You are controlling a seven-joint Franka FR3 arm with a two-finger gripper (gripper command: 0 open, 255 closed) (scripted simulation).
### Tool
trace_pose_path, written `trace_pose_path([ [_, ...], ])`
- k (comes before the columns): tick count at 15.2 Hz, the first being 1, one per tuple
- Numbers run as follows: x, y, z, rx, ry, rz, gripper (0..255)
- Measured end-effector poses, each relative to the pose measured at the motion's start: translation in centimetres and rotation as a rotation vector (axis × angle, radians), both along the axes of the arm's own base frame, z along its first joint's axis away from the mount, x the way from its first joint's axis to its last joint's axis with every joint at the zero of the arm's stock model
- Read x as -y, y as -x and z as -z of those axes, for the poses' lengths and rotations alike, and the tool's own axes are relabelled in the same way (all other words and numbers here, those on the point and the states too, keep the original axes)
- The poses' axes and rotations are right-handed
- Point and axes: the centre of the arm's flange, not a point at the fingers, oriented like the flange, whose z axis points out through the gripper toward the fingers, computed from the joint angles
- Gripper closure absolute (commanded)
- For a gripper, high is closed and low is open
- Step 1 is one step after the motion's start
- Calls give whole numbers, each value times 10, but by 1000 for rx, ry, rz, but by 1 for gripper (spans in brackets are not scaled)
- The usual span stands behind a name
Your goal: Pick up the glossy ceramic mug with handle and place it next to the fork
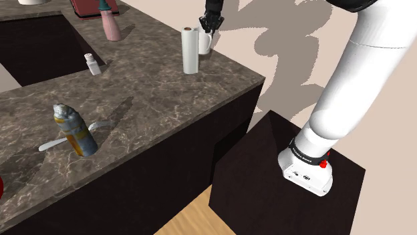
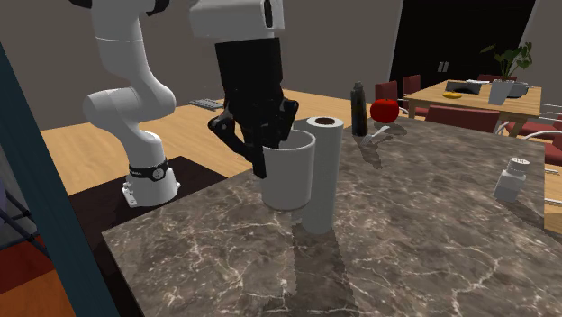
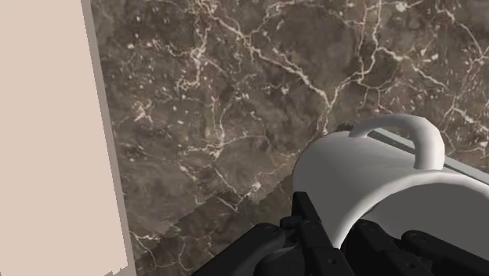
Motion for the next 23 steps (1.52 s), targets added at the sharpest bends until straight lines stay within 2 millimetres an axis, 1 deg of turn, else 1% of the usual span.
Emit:
trace_pose_path([
  [14,-2,0,-72,0,0,0,255],
  [16,-14,7,-78,0,0,0,255],
  [20,-62,21,-78,0,0,-1,255],
  [21,-75,27,-79,-1,0,-1,255],
  [22,-84,29,-79,-1,0,-1,255],
  [23,-98,31,-77,-1,-1,-1,255],
])
